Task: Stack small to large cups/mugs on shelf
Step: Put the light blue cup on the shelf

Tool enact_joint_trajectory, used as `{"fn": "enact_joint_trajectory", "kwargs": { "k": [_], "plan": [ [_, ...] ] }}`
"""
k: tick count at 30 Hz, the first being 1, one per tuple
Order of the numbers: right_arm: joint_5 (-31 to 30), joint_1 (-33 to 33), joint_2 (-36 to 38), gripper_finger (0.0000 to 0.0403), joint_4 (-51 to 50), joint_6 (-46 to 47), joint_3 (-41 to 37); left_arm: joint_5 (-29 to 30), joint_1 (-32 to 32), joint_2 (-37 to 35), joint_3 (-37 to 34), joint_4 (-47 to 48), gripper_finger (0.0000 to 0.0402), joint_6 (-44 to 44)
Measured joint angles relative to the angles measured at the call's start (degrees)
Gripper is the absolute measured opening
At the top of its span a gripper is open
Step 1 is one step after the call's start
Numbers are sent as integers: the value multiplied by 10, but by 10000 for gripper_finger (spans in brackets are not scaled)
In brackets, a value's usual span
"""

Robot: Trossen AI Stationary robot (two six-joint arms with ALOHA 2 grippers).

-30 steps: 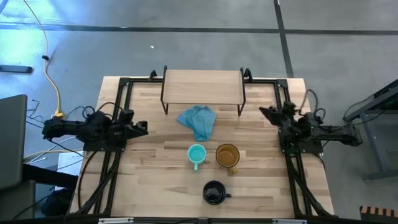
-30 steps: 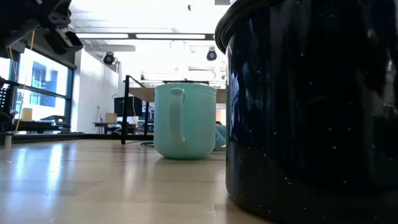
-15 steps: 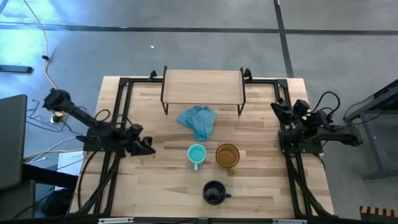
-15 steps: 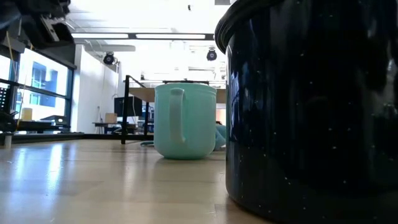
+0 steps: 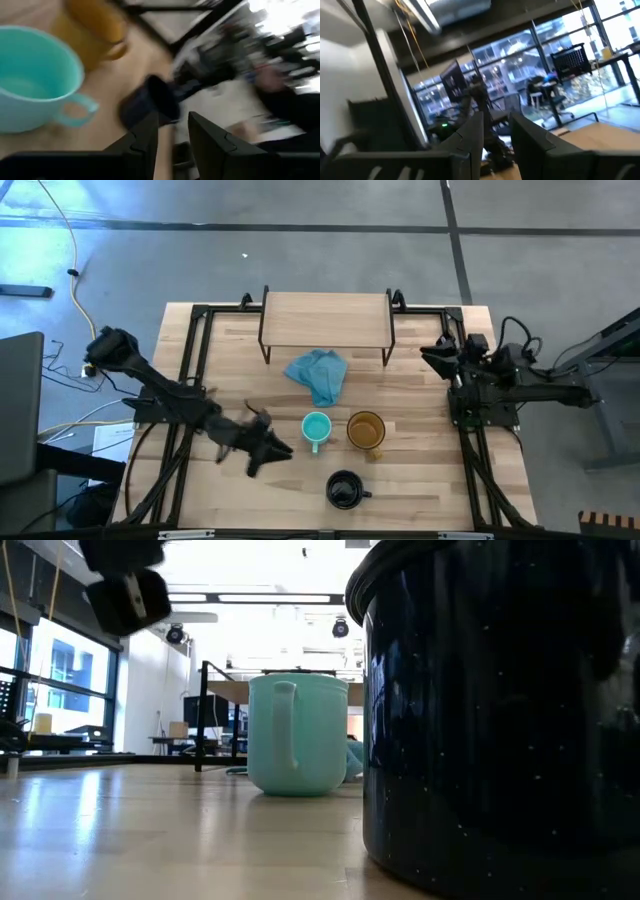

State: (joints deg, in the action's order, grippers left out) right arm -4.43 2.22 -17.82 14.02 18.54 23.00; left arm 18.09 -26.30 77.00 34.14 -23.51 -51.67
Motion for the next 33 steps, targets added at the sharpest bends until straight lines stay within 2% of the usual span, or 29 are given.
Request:
{"fn": "enact_joint_trajectory", "kwargs": {
  "k": [4, 7, 10, 17, 20, 25, 27, 30, 33],
  "plan": [
    [1, 0, -55, 84, -47, -33, 67, 59, 0, 79, 90, 129, 97, -18],
    [5, 0, -85, 84, -80, -60, 114, 102, 0, 131, 150, 177, 97, -40],
    [6, 0, -107, 84, -122, -82, 154, 116, 0, 180, 201, 216, 97, -67],
    [32, 0, -122, 84, -197, -92, 207, 151, -28, 256, 303, 394, 97, -179],
    [51, 0, -120, 84, -207, -82, 213, 159, -45, 260, 322, 438, 97, -228],
    [64, 0, -117, 84, -228, -80, 212, 95, -44, 258, 326, 435, 97, -248],
    [64, 0, -119, 84, -232, -71, 212, 86, -38, 255, 326, 426, 97, -255],
    [64, 0, -119, 84, -248, -65, 212, 94, -37, 255, 326, 433, 97, -285],
    [64, 0, -119, 84, -260, -57, 212, 143, -38, 255, 326, 442, 97, -322]
  ]
}}
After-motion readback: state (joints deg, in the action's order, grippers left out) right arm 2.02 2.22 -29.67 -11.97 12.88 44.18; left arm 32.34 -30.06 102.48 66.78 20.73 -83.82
